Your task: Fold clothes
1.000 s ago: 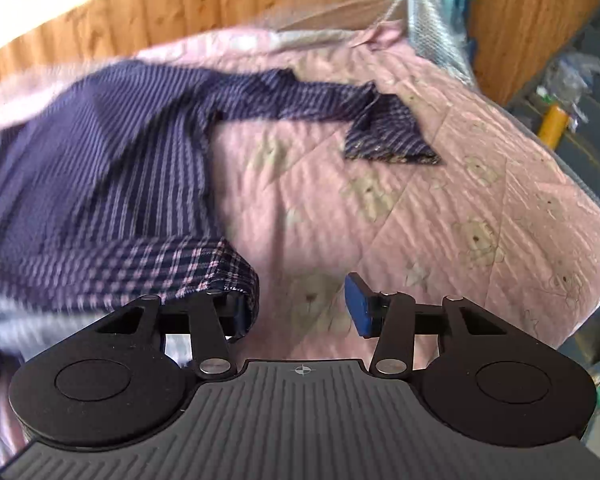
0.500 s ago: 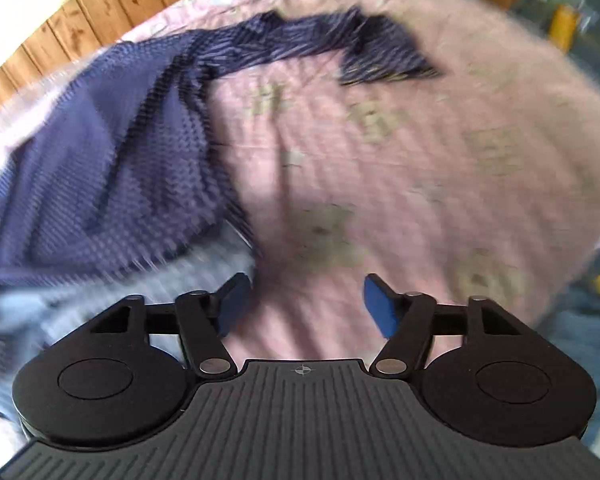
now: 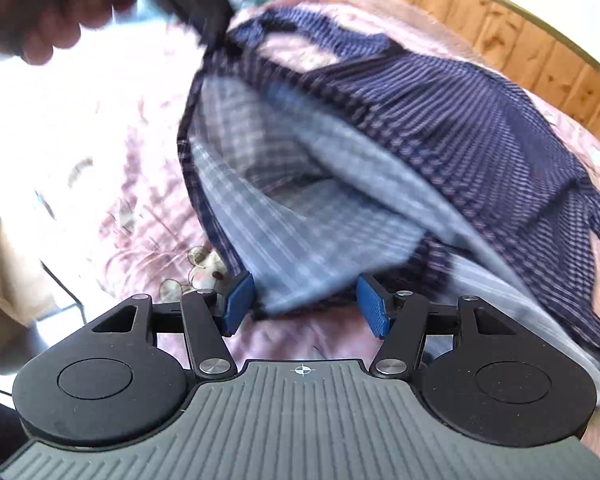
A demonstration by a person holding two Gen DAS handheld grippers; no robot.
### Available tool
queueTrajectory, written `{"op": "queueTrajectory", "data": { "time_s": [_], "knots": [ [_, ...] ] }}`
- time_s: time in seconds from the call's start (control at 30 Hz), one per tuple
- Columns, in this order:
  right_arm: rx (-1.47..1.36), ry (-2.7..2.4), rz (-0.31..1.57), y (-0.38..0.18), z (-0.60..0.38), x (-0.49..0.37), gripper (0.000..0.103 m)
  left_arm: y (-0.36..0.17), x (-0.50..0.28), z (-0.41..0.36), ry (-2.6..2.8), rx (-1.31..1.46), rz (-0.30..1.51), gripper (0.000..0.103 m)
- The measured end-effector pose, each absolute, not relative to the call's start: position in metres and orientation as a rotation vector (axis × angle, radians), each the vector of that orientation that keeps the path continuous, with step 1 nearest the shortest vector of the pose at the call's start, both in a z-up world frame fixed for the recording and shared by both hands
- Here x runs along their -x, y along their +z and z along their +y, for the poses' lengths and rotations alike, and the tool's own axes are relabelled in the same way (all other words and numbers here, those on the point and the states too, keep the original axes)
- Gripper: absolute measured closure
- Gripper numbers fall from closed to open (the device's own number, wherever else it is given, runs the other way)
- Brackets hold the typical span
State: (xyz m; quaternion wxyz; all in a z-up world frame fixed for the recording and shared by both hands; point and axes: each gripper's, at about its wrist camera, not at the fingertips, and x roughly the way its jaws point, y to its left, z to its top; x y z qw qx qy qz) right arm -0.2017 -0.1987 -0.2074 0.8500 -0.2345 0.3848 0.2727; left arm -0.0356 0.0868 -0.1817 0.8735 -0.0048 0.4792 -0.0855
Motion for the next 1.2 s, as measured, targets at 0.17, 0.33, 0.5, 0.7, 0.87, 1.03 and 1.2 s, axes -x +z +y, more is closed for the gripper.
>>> {"op": "queueTrajectory", "data": {
  "time_s": [0.17, 0.33, 0.5, 0.7, 0.87, 1.03, 1.2],
  "knots": [
    [0.532, 0.567, 0.776, -0.199, -0.186, 0.21, 0.04, -0.167, 0.036, 0.085, -0.199, 0.024, 0.984, 0.081],
    [0.66, 0.575, 0.737, -0.203, -0.159, 0.221, 0.033, -0.161, 0.035, 0.084, -0.207, 0.028, 0.979, 0.081],
    [0.62, 0.508, 0.797, -0.209, -0.173, 0.218, 0.043, -0.161, 0.043, 0.083, -0.203, -0.038, 0.959, 0.081],
    [0.108, 0.473, 0.926, -0.188, -0.227, 0.206, 0.04, -0.183, 0.072, 0.082, -0.255, -0.172, 0.969, 0.062],
    [-0.514, 0.374, 1.082, -0.214, -0.283, 0.188, 0.04, -0.199, 0.061, 0.074, -0.222, -0.191, 0.971, 0.056],
    [-0.705, 0.332, 1.099, -0.235, -0.298, 0.18, 0.047, -0.219, 0.038, 0.068, -0.246, -0.189, 1.016, 0.087],
    [-0.685, 0.346, 1.113, -0.242, -0.295, 0.178, 0.101, -0.212, 0.042, 0.079, -0.235, -0.135, 1.018, 0.101]
  ]
}}
